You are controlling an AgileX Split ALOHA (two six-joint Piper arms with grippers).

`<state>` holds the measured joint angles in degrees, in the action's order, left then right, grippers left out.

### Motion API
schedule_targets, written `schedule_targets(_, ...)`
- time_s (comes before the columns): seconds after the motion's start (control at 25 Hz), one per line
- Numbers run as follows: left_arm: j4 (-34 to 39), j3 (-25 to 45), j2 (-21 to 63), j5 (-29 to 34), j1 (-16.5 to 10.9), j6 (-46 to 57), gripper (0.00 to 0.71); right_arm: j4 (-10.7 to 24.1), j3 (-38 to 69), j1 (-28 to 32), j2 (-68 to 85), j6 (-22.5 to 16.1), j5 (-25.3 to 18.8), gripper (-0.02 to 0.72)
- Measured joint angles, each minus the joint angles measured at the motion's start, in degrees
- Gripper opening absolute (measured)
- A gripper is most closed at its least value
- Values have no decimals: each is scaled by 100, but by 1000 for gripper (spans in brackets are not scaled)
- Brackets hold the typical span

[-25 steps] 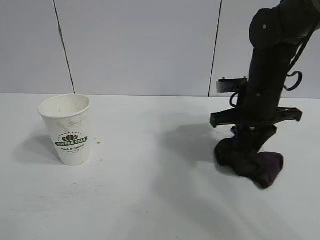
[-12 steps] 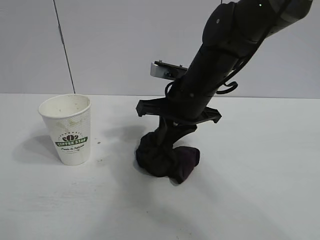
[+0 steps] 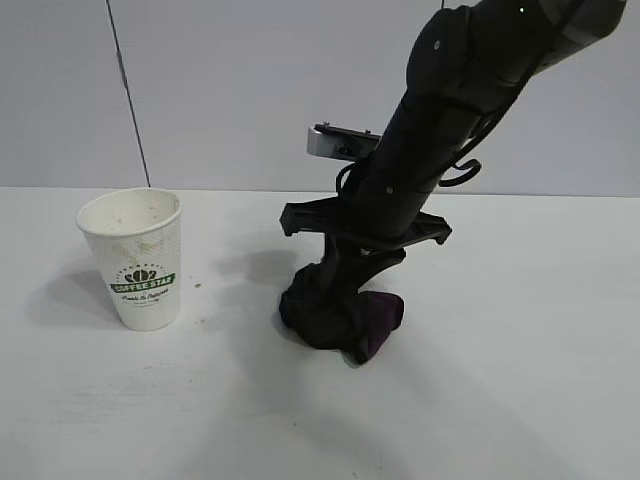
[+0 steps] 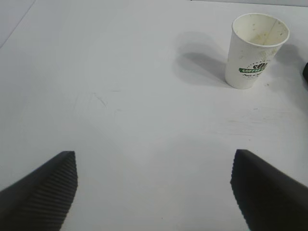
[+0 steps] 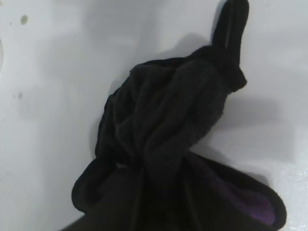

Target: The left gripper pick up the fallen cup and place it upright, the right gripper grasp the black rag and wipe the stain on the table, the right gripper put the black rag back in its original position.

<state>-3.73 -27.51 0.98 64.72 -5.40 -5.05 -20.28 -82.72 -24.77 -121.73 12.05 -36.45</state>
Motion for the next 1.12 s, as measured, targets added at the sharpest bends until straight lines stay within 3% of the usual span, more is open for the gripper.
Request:
schedule_targets(0.08, 0, 0, 0, 0, 0, 0, 624, 28, 0, 0, 0, 0, -34, 561)
schedule_targets(0.2, 0, 0, 0, 0, 0, 0, 624, 201, -122, 4, 0, -196, -329, 657)
schedule_targets(0.36, 0, 0, 0, 0, 0, 0, 624, 812, -514, 223, 165, -798, -695, 624)
schedule_targets(0.64, 0, 0, 0, 0, 0, 0, 624, 2853, -698, 1277, 1260, -1997, -974, 610)
schedule_targets(0.72, 0, 0, 0, 0, 0, 0, 624, 3195, -698, 1708, 1510, -2144, -1224, 610)
schedule_targets(0.84, 0, 0, 0, 0, 0, 0, 624, 3388, -698, 2472, 1894, -2210, -1616, 609)
schedule_targets(1.12, 0, 0, 0, 0, 0, 0, 624, 3373, -698, 3832, 3182, -1945, -2095, 609)
